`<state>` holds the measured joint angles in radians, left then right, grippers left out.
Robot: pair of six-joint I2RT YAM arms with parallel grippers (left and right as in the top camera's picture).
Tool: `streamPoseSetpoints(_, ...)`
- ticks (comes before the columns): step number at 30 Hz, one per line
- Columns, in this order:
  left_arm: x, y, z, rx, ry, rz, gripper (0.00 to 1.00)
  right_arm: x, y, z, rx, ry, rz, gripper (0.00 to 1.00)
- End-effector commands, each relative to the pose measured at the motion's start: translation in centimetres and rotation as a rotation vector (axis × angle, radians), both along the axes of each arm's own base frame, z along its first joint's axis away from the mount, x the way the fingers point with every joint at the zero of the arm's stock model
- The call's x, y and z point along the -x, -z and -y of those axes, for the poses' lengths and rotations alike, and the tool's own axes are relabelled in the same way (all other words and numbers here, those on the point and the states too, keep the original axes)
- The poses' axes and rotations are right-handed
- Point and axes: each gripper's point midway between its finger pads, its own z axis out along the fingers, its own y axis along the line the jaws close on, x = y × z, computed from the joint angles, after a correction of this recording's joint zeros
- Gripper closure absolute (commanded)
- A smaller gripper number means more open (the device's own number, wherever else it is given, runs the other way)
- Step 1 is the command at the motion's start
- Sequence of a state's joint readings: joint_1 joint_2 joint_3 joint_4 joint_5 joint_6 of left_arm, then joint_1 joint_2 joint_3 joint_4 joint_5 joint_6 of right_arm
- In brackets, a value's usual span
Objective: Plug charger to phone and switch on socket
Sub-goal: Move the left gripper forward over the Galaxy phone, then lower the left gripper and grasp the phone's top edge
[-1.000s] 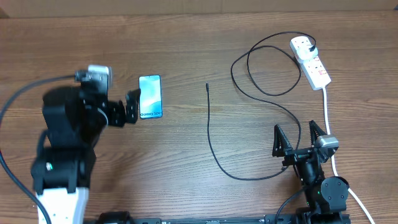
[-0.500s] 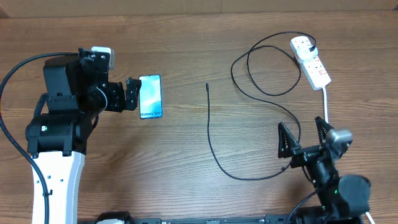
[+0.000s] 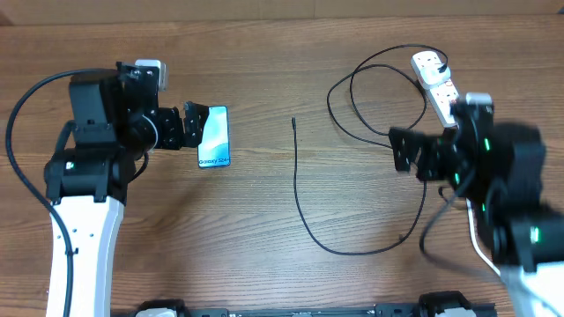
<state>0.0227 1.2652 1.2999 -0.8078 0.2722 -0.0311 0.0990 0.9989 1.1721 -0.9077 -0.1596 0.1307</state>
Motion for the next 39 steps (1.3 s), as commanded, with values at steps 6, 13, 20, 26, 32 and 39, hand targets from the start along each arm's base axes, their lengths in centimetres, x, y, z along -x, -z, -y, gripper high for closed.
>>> streamPoseSetpoints(6, -2.7, -0.9, 0.4, 0.056, -0.116, -0.069, 0.00, -3.4, 0.5, -0.6, 0.020, -0.009, -0.246, 0.00)
streamPoseSetpoints(13, -4.9, -1.6, 0.3, -0.048, -0.200, -0.185, 0.00, -4.4, 2.9, -1.6, -0.011, -0.045, -0.342, 0.00)
streamPoseSetpoints(20, -6.1, 4.2, 1.4, -0.133, -0.234, -0.377, 0.00, -4.4, 2.8, -2.3, -0.044, -0.073, -0.345, 0.00)
streamPoseSetpoints(26, -7.4, 10.3, 1.4, -0.143, -0.279, -0.529, 0.05, -4.2, 3.0, -2.3, -0.043, -0.073, -0.356, 0.00)
streamPoseSetpoints(32, -8.4, 15.7, 2.1, -0.150, -0.265, -0.630, 0.03, -4.2, 3.0, -2.3, -0.043, -0.073, -0.356, 0.00)
streamPoseSetpoints(39, -8.2, 20.2, 2.4, -0.205, -0.169, -0.721, 0.03, -4.2, 3.1, -2.3, -0.043, -0.073, -0.358, 0.00)
